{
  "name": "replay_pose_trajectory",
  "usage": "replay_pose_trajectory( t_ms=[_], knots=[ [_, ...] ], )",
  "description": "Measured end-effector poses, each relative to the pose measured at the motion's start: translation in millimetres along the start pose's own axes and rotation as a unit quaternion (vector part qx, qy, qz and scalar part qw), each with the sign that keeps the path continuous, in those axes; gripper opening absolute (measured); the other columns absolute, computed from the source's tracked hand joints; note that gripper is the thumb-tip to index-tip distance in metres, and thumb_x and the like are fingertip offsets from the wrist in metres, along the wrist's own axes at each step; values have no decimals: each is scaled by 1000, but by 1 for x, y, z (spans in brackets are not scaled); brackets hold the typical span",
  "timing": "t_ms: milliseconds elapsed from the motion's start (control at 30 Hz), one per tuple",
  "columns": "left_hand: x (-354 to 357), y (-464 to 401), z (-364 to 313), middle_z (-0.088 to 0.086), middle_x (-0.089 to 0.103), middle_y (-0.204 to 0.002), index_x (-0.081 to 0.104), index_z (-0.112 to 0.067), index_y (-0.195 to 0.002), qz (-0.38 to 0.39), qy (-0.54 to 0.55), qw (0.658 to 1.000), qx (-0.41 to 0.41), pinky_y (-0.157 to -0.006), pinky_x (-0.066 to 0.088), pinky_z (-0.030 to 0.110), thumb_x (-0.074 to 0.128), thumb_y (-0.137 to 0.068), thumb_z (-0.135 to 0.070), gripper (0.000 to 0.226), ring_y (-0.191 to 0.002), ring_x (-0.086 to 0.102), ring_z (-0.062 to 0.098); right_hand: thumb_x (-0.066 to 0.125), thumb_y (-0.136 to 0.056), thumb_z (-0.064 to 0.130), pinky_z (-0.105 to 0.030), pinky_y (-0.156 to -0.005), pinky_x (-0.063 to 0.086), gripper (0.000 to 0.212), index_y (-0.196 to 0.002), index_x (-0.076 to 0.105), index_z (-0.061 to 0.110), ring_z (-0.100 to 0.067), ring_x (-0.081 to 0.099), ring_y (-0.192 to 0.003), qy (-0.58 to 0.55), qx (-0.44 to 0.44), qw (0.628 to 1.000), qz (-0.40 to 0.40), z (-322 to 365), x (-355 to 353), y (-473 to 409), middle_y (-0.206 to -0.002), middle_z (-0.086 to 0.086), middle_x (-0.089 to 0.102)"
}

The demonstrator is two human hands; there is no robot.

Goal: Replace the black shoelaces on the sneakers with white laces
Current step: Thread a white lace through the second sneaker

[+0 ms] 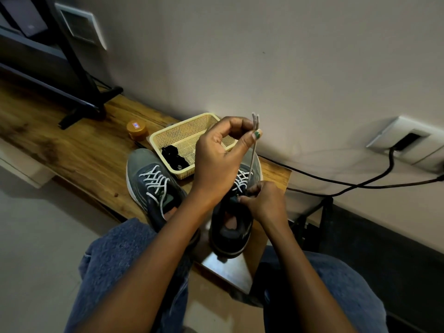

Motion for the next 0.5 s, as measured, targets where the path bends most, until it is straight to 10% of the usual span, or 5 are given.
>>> replay_pose_trajectory(
  t_ms=[167, 367, 500],
  knots=[
    [0, 0, 2, -8, 68, -88, 66, -21, -92, 11, -10, 1000, -3, -81, 56, 30, 70, -85, -8, 15, -87, 65, 7, 83, -72, 26, -33, -69, 47, 42, -105, 58, 16, -19, 58, -86, -7, -46, 999, 7, 5, -1, -2, -98, -5, 62],
    [3, 2, 4, -8, 69, -86, 67, -16, -92, 28, -11, 999, -10, -73, 50, 14, 70, -85, -3, 15, -83, 64, 0, 70, -84, 14, -26, -82, 51, 22, -102, 62, 24, -1, 61, -92, -221, -179, 959, 11, 53, -27, 20, -99, 7, 67],
    [4, 3, 3, -9, 70, -84, 68, -17, -91, 30, -18, 999, -9, -76, 49, 15, 71, -84, -4, 15, -81, 64, 0, 60, -91, 7, -38, -81, 53, 12, -100, 67, 8, -29, 65, -94, -342, -212, 915, 20, 66, -39, 33, -97, -18, 69]
  ],
)
Point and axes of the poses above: each hand's wrist, its own y-axis away from the middle knuckle, its own x-axis out of the palm, z = x × y, the point moved 6 cm from there along -y, towards the middle knuckle
